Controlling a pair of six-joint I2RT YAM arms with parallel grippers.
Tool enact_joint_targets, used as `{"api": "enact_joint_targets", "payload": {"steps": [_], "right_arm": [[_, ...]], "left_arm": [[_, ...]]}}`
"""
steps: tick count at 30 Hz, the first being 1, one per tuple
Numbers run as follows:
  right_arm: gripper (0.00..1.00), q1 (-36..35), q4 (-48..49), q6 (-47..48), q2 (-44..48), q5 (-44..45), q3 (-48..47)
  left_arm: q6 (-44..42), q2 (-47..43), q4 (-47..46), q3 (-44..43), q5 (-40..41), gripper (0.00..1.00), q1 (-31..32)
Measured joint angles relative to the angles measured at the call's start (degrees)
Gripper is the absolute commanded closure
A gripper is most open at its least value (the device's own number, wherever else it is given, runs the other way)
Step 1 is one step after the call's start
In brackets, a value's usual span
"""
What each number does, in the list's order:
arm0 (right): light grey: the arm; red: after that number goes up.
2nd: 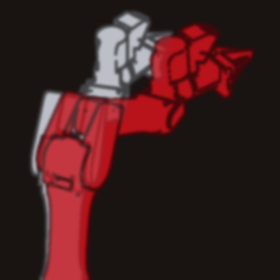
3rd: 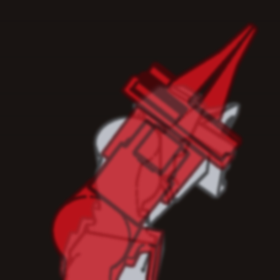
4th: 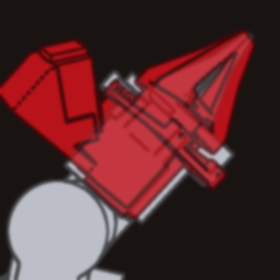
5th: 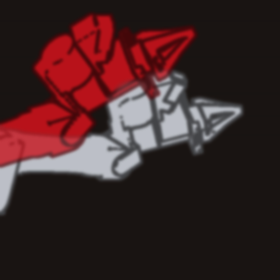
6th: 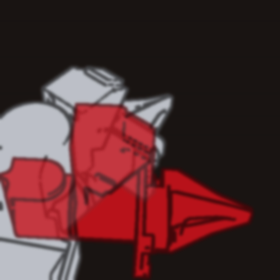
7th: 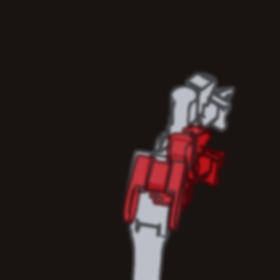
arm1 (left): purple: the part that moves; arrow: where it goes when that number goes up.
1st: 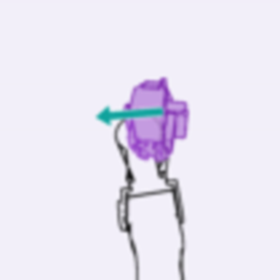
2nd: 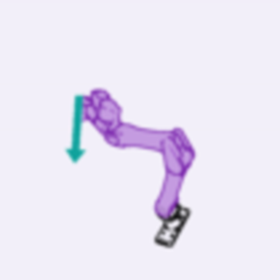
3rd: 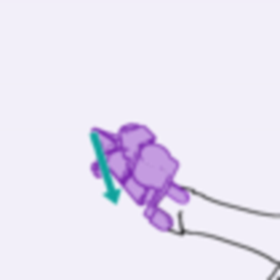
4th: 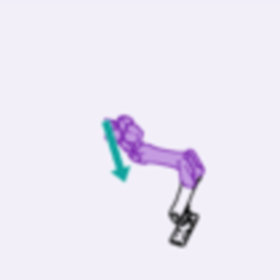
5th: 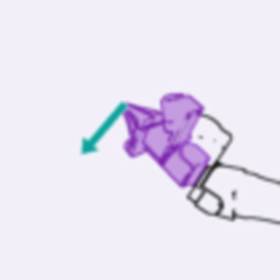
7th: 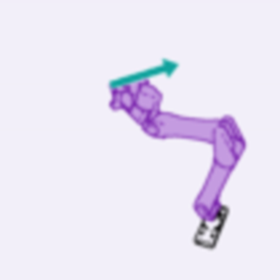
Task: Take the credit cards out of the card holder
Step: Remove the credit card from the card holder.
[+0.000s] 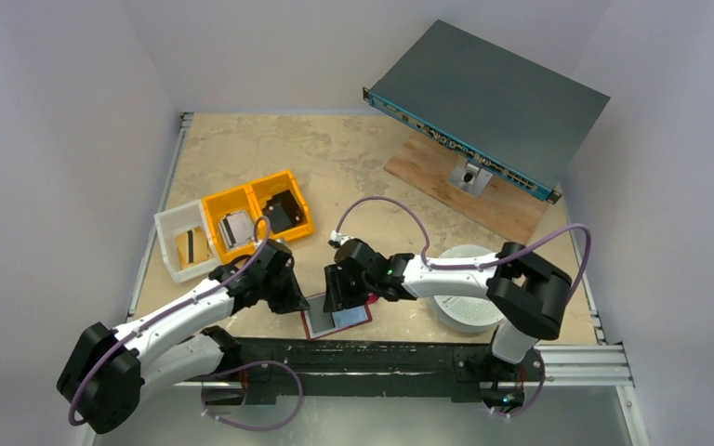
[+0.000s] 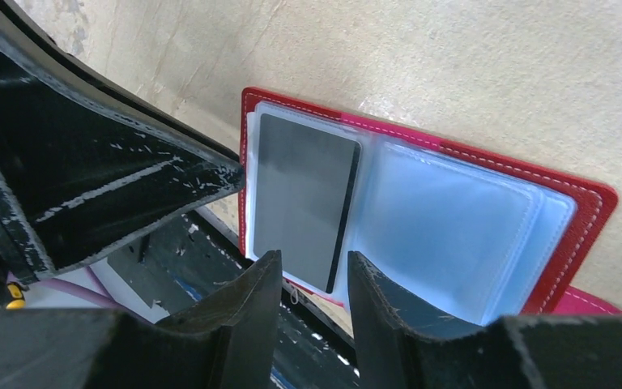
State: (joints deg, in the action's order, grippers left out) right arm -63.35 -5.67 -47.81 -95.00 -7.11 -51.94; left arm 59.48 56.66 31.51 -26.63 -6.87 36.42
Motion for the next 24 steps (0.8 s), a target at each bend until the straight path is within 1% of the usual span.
{"api": "enact_joint_targets", "payload": {"steps": [11, 17, 24], "right_arm": [[0.65, 0.0, 2.6, -0.2, -3.6, -2.6, -0.7], [0.65, 0.0, 3.3, -0.3, -4.0, -2.9, -0.7], [0.65, 0.3, 4.0, -1.1, -4.0, -2.9, 0.2]], "left_arm": [[0.1, 0.7, -1.1, 0.8, -0.5, 0.96, 0.0], [0.2, 0.9, -1.3, 1.3, -0.7, 0.99, 0.0], [0.5, 1.2, -2.3, 1.9, -1.1, 1.00, 0.0]]}}
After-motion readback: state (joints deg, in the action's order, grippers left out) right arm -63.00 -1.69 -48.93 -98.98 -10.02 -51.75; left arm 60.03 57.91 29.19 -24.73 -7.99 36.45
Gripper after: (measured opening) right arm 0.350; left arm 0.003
